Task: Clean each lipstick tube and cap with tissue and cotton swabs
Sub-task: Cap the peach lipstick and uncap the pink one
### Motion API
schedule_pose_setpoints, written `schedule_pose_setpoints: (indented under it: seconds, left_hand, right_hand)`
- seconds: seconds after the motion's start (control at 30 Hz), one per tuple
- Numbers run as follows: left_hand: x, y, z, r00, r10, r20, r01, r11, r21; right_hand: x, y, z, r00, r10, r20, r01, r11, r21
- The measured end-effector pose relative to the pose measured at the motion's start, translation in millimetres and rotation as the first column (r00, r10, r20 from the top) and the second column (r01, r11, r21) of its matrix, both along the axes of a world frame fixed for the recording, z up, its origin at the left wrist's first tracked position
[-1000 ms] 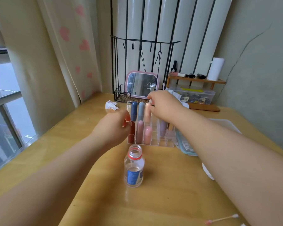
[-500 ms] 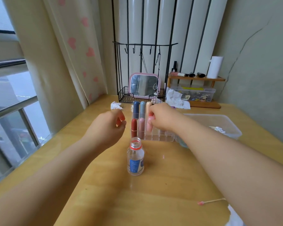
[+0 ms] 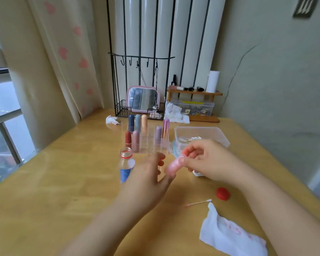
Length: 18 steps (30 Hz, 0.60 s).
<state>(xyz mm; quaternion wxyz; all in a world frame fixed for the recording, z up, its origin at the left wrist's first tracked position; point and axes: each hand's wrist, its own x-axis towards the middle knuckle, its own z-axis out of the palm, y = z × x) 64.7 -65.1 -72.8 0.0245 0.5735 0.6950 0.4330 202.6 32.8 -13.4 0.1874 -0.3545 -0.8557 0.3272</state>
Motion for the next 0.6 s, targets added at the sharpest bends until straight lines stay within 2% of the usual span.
schedule_pose_setpoints:
  seconds: [0.17, 0.33, 0.47, 0.53, 0.6]
  left_hand:
    - [13.3, 2.8, -21.7, 0.99, -0.138, -0.042, 0.137, 0.99, -0.034]
    - [14.4, -6.4, -28.6, 0.959, -0.282, 0.012, 0.282, 0.958, -0.053]
    - [10.8, -13.0, -21.4, 0.961, -0.211, 0.18, 0.22, 0.975, -0.036]
    - [10.1, -14.2, -19.1, 0.939, -0.182, 0.293, 0.206, 0.977, -0.052]
    - [10.4, -13.9, -19.7, 0.9, -0.169, 0.402, 0.203, 0.978, -0.045]
  right_hand:
    - [28.3, -11.9, -36.0, 0.987, -0.064, -0.145, 0.036, 0.982, -0.185]
    - [37.7, -21.6, -47.2, 0.956, -0.048, -0.288, -0.027, 0.968, -0.251]
    - [51.3, -11.6, -33.6, 0.866, -0.187, -0.464, 0.047, 0.954, -0.297]
    - [50.3, -9.2, -38.0, 0.874, -0.219, -0.433, 0.08, 0.945, -0.317]
    - [43.5, -8.5, -52.5, 0.917, -0.219, -0.334, 0.127, 0.953, -0.276]
